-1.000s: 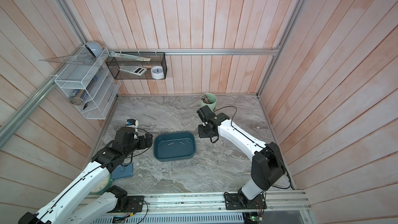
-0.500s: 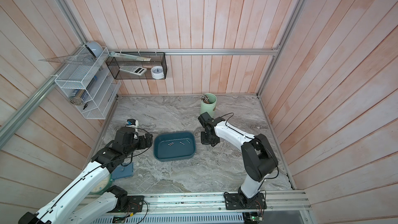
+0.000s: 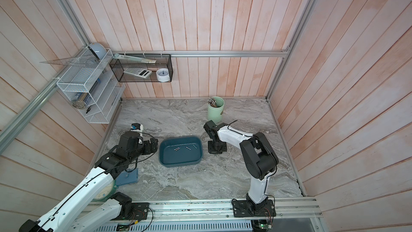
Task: Take out the screws from the storage box
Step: Place the screw at the center of the board.
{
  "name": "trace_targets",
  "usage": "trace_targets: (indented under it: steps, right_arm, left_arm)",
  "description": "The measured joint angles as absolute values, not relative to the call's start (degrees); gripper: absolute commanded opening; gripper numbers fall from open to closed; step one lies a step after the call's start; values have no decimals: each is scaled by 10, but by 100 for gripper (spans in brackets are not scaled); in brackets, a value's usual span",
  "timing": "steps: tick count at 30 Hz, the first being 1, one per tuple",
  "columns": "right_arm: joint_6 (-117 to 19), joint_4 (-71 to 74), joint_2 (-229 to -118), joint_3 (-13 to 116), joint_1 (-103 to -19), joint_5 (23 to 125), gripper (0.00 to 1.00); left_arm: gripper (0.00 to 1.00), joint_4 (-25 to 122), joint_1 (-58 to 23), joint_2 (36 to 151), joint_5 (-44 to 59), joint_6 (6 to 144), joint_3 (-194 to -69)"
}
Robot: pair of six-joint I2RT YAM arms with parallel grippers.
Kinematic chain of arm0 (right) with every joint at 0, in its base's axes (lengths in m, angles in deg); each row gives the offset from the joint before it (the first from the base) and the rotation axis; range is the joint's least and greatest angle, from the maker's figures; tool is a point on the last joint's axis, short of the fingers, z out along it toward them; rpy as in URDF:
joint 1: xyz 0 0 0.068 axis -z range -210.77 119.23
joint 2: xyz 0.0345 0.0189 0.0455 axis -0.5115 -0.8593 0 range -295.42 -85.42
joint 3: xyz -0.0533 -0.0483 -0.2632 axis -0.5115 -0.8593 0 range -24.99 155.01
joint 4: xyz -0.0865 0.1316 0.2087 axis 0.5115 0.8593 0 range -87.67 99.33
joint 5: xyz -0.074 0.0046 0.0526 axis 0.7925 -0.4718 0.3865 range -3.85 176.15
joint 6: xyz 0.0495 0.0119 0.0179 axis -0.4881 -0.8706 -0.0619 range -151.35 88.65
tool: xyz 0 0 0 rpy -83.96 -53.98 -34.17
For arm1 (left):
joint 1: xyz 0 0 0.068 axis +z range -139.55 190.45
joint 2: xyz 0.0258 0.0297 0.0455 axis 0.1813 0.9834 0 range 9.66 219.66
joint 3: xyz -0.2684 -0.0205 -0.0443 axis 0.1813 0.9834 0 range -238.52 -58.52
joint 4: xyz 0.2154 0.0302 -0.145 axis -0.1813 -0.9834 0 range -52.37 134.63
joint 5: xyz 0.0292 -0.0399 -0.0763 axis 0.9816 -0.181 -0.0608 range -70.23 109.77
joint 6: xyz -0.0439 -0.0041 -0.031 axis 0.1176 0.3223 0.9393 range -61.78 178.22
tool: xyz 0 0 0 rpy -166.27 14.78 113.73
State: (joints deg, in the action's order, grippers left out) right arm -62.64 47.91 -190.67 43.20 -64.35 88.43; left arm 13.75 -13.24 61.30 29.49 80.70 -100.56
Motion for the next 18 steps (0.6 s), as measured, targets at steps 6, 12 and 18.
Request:
trace_targets:
  steps: [6,12,18]
  right_arm:
    - [-630,481,-1907,432,-643,887,18]
    - [-636,483,-1905,432,-643,887,27]
    - [-640,494,-1868,434,-643,889,31]
  left_arm:
    - [96,137,-132,613,295,807,-1005]
    - [96,137,-132,613,295,807,-1005]
    - [96,137,-132,613,295,807,-1005]
